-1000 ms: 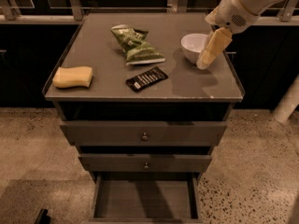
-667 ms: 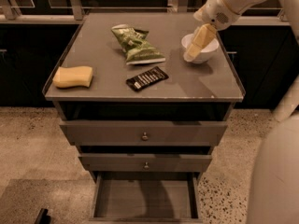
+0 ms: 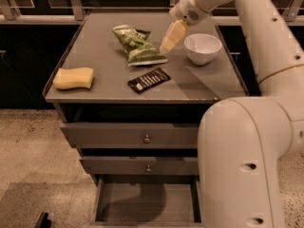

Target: Place green jalapeno chip bag into bottom drawer

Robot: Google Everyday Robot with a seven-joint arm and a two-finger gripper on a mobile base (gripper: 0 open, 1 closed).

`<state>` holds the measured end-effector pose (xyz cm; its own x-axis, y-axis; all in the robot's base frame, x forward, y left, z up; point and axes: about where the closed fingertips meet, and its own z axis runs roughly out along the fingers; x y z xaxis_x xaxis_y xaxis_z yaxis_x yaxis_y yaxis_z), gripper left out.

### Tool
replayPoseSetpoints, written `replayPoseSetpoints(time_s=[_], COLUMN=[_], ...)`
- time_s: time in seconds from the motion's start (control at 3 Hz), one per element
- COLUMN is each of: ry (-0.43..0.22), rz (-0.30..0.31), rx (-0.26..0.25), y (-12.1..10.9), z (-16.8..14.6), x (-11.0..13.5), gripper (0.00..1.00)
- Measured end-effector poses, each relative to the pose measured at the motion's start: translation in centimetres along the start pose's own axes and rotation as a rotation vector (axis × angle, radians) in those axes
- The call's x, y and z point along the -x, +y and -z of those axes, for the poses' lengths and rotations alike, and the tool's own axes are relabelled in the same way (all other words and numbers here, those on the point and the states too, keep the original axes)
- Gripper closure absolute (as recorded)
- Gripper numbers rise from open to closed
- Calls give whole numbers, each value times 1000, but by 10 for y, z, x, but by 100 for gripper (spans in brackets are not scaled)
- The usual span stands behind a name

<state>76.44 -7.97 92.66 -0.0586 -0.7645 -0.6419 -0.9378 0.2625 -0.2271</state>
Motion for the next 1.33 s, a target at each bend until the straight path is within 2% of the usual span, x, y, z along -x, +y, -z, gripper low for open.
replayPoseSetpoints(time_s=[0.33, 0.67, 1.0, 1.33], ry=[-34, -45, -30, -31], rz=[-20, -62, -86, -87], rx=[53, 122, 175, 175], y=[-1, 6, 13, 13], z=[-41, -83, -115, -117], x=[11, 11, 5, 4], gripper=[0, 0, 18, 41])
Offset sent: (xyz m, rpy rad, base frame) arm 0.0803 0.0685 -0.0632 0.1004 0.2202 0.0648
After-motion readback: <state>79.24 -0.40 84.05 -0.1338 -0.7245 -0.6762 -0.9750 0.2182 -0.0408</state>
